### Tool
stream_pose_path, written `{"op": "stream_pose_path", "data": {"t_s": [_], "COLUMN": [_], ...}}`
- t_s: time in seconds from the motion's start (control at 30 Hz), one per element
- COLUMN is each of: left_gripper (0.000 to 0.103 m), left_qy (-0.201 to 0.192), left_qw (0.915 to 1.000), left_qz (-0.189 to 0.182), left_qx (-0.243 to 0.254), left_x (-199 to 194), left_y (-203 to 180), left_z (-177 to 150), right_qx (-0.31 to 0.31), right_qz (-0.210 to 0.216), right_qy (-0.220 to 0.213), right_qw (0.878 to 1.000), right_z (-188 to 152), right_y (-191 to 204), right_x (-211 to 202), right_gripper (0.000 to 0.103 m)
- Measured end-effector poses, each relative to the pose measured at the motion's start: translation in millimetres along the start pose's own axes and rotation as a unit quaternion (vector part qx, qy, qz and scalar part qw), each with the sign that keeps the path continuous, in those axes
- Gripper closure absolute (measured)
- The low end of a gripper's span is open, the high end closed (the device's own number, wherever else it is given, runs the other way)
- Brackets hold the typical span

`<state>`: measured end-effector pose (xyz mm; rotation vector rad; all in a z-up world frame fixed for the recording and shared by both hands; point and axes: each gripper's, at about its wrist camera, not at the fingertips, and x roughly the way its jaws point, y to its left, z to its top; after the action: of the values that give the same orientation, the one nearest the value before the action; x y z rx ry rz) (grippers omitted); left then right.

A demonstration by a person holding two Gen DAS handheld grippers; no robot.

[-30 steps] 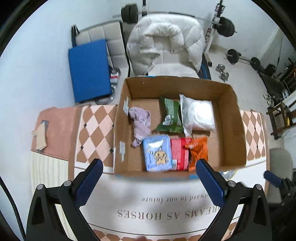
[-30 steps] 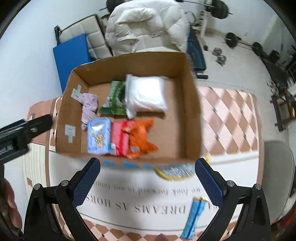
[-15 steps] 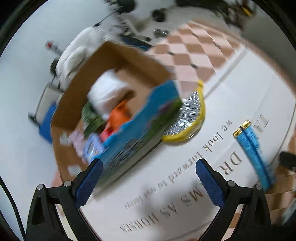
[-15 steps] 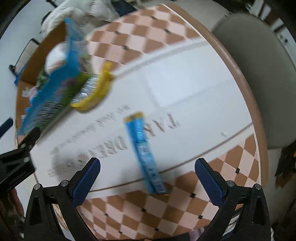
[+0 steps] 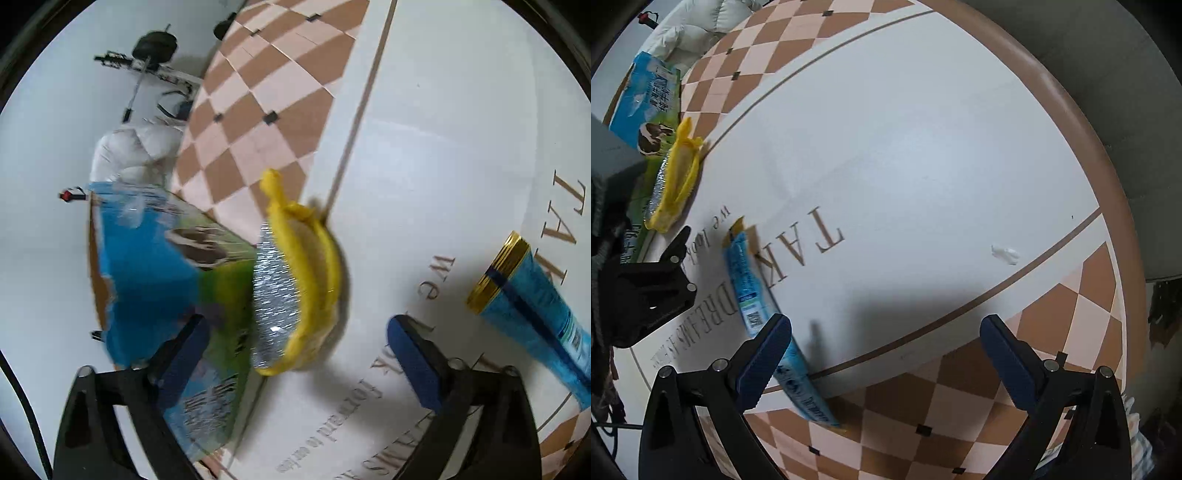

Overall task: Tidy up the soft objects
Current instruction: 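Move both tools toward the yellow sponge and the blue tube, then grasp the yellow sponge with the left tool while the right tool grasps the blue tube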

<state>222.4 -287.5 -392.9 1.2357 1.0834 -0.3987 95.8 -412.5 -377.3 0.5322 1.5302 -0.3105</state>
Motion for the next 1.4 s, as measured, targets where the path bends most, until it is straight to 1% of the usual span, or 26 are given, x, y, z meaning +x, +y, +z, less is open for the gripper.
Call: {"op": "stream_pose_path", "data": {"t_s": [0.03, 0.07, 0.1, 0.13, 0.23, 0.3, 0.47, 0.53, 0.57, 0.6, 0.63, 0.67, 0.7, 0.77, 0.83, 0.9, 0.97, 1.0, 1.03, 1.1, 1.13, 1.17, 1.2, 1.27, 1.3, 1.4], "left_gripper": [0.021, 0.028, 0.037, 0.043, 0.058, 0.061, 0.062, 0.062, 0.062, 0.064, 0.068, 0.068, 0.068, 0.068, 0.067, 0.066, 0.06, 0.052, 0.044, 0.032, 0.03, 0.03, 0.03, 0.03, 0.03, 0.03], "left_qy": [0.002, 0.005, 0.011, 0.018, 0.021, 0.024, 0.046, 0.061, 0.073, 0.092, 0.117, 0.131, 0.15, 0.165, 0.164, 0.149, 0.123, 0.109, 0.094, 0.062, 0.054, 0.043, 0.038, 0.038, 0.041, 0.063], "left_qw": [0.9999, 0.9989, 0.9973, 0.9953, 0.9925, 0.9895, 0.9738, 0.9622, 0.9539, 0.9404, 0.9229, 0.9127, 0.8982, 0.8856, 0.8785, 0.8784, 0.8825, 0.8864, 0.8921, 0.9108, 0.9169, 0.9248, 0.9366, 0.9519, 0.9565, 0.9626], "left_qz": [-0.008, -0.038, -0.06, -0.078, -0.084, -0.097, -0.158, -0.186, -0.205, -0.233, -0.264, -0.279, -0.296, -0.301, -0.305, -0.303, -0.304, -0.304, -0.303, -0.288, -0.284, -0.28, -0.265, -0.243, -0.238, -0.239], "left_qx": [-0.009, -0.027, -0.04, -0.055, -0.087, -0.105, -0.157, -0.189, -0.206, -0.23, -0.255, -0.268, -0.289, -0.313, -0.33, -0.339, -0.337, -0.332, -0.322, -0.289, -0.275, -0.254, -0.226, -0.183, -0.163, -0.11], "left_x": [1.1, 2.1, 1.7, 3.9, 5.2, 3.6, -2.5, -1.1, 1.8, 8.0, 17.3, 23.5, 33.2, 40.4, 38.8, 30.1, 19.3, 14.6, 8.8, -1.2, -4.7, -8.7, -10.8, -8.3, -5.9, 7.8], "left_y": [1.6, 7.5, 15.5, 20.8, 28.4, 30.5, 33.5, 38.0, 40.4, 43.1, 44.3, 44.2, 43.8, 47.0, 56.3, 69.9, 85.2, 92.4, 98.2, 112.3, 112.1, 110.2, 106.0, 98.3, 91.8, 74.9], "left_z": [0.5, 1.4, 2.9, 2.8, -1.3, -8.0, -37.9, -55.3, -64.3, -75.9, -89.0, -97.6, -113.3, -135.5, -152.0, -159.0, -152.6, -148.1, -140.5, -116.4, -107.7, -96.6, -82.3, -63.3, -55.3, -28.9], "right_qx": [-0.001, -0.004, -0.008, -0.012, -0.025, -0.033, -0.066, -0.077, -0.083, -0.091, -0.097, -0.103, -0.109, -0.121, -0.127, -0.133, -0.134, -0.136, -0.139, -0.155, -0.165, -0.162, -0.15, -0.135, -0.128, -0.115], "right_qz": [-0.001, -0.002, -0.003, -0.002, 0.001, 0.006, 0.014, 0.018, 0.019, 0.02, 0.019, 0.017, 0.014, 0.005, -0.002, -0.007, -0.011, -0.014, -0.019, -0.045, -0.062, -0.058, -0.054, -0.045, -0.044, -0.049], "right_qy": [0.001, 0.002, 0.002, 0.001, 0.001, 0.004, 0.013, 0.018, 0.021, 0.025, 0.028, 0.032, 0.036, 0.046, 0.053, 0.058, 0.058, 0.062, 0.067, 0.057, 0.048, 0.046, 0.054, 0.065, 0.066, 0.064], "right_qw": [1.0, 1.0, 1.0, 1.0, 1.0, 0.999, 0.998, 0.997, 0.996, 0.995, 0.995, 0.994, 0.993, 0.992, 0.99, 0.989, 0.989, 0.989, 0.988, 0.985, 0.983, 0.984, 0.986, 0.988, 0.989, 0.99], "right_z": [0.1, 0.2, 0.3, 0.2, 0.1, -0.6, -9.3, -12.6, -14.5, -16.7, -18.1, -20.6, -21.7, -23.2, -24.9, -26.1, -25.9, -26.1, -26.1, -25.1, -23.8, -21.4, -19.1, -14.5, -13.7, -13.0], "right_y": [-0.8, -1.2, -0.6, 0.5, 6.8, 13.5, 43.7, 55.3, 62.3, 71.5, 78.3, 88.0, 94.4, 105.6, 114.5, 122.0, 126.2, 129.4, 130.4, 130.4, 131.8, 133.3, 135.5, 132.8, 128.5, 112.8], "right_x": [0.7, 0.4, 0.2, -0.4, -1.9, -2.9, -1.2, 0.7, 2.4, 5.2, 7.7, 12.0, 15.1, 22.1, 28.5, 33.3, 36.5, 39.8, 42.9, 42.4, 39.8, 37.7, 39.7, 42.2, 41.4, 39.5], "right_gripper": [0.0, 0.0, 0.0, 0.0, 0.0, 0.0, 0.0, 0.0, 0.0, 0.0, 0.0, 0.0, 0.0, 0.0, 0.0, 0.0, 0.003, 0.006, 0.018, 0.032, 0.053, 0.073, 0.076, 0.078, 0.079, 0.079]}}
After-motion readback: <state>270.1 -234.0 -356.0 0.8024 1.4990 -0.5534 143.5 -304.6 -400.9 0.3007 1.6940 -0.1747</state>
